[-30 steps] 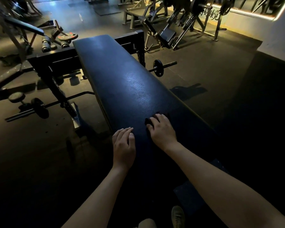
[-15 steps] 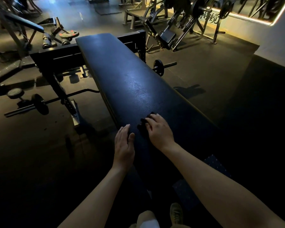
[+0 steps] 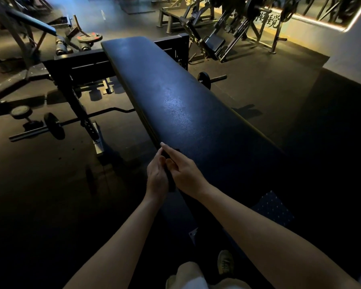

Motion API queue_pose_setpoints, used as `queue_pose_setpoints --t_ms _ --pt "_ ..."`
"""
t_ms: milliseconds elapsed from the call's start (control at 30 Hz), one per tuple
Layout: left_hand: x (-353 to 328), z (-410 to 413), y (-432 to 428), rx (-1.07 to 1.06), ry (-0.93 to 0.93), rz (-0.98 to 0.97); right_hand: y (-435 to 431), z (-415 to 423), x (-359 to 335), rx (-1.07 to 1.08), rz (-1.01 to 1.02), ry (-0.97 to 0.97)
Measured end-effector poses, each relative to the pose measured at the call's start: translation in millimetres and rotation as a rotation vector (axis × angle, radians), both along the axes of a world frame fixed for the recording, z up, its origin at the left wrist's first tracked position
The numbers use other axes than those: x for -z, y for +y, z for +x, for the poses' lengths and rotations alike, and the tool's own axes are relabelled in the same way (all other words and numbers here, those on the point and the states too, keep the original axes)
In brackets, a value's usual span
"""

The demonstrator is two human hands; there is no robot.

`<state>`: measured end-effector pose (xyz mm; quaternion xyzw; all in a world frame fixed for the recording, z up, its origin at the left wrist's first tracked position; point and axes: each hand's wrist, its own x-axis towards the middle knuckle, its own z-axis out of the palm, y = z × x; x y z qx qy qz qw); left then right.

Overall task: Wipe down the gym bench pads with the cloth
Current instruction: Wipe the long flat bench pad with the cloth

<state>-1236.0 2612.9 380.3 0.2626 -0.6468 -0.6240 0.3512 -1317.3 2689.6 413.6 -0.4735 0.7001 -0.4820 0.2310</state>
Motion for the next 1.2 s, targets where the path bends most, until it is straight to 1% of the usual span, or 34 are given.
queue_pose_setpoints --t_ms 33,67,133,167,267,333,400,500,567,667,733,800,967,1133,1200 --pt "4.3 -1.9 -0.8 -0.009 -0.040 -0.002 4.8 -2.9 1.5 0.031 -0.023 0.078" --pt "8.8 -3.8 0.3 -0.018 -0.127 -0.034 11.5 -8.3 4.8 0.089 -0.033 0.186" --pt "13.7 -5.0 5.4 -0.008 -0.377 -0.160 29.2 -21.9 11.6 0.215 0.014 0.366" --pt "14.2 -6.6 8.0 -0.008 -0.439 -0.216 38.6 -27.7 14.7 0.248 0.047 0.432" --pt "12.4 -14.3 4.4 -0.083 -0.479 -0.272 55.3 -31.2 19.7 0.252 0.135 0.577" --pt "12.8 -21.0 2.9 -0.129 -0.497 -0.267 54.4 -28.4 20.8 0.249 0.143 0.621" --pt "14.0 -23.8 7.3 -0.162 -0.474 -0.263 51.3 -25.9 19.7 0.267 0.141 0.613" --pt "13.9 -16.8 30.1 -0.167 -0.450 -0.317 58.5 -29.0 17.8 0.318 0.100 0.525" --pt "16.3 -7.8 50.4 -0.159 -0.441 -0.356 67.7 -32.4 19.3 0.334 0.086 0.542" --pt "18.1 4.2 75.0 -0.149 -0.422 -0.375 74.3 -32.3 23.1 0.301 0.104 0.595" --pt "15.2 3.9 75.9 -0.180 -0.425 -0.362 73.1 -32.2 24.6 0.276 0.104 0.624" --pt "11.5 -3.2 68.9 -0.234 -0.431 -0.355 71.3 -33.8 24.6 0.252 0.094 0.603" --pt "0.9 -30.6 55.3 -0.349 -0.542 -0.231 70.2 -39.1 22.3 0.206 0.062 0.542" --pt "-4.0 -29.2 82.4 -0.394 -0.621 -0.230 78.2 -48.8 22.2 0.113 0.036 0.425" --pt "-6.1 -28.2 99.9 -0.433 -0.655 -0.231 86.5 -55.2 23.6 0.050 0.030 0.426"
